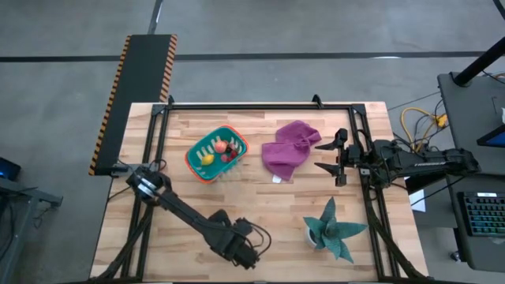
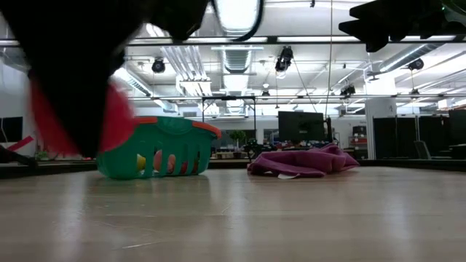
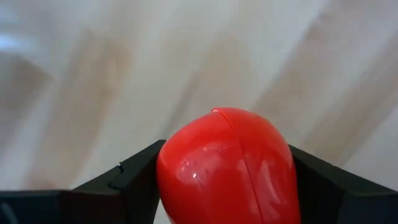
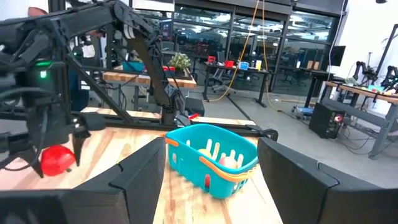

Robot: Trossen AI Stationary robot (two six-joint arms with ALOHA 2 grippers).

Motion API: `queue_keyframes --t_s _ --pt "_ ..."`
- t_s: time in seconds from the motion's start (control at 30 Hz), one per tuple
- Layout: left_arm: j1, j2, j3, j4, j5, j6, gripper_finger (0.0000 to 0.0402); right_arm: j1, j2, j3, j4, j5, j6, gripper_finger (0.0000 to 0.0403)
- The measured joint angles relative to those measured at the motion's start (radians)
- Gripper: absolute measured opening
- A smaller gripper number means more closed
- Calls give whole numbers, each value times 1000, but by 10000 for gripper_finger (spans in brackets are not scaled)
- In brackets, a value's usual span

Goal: Pick and placing Produce into tupperware
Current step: Put the red apple into the blue basket

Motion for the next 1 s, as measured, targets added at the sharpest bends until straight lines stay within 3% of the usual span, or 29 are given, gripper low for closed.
queue_keyframes --t_s 0.3,0.67,1.0 --pt "129 -99 0 -91 -190 224 257 0 0 0 2 0 0 247" --pt "391 -254 0 -114 -368 540 257 0 0 0 -2 3 0 247" --pt "617 -368 0 -115 -391 689 257 0 0 0 -3 2 52 247"
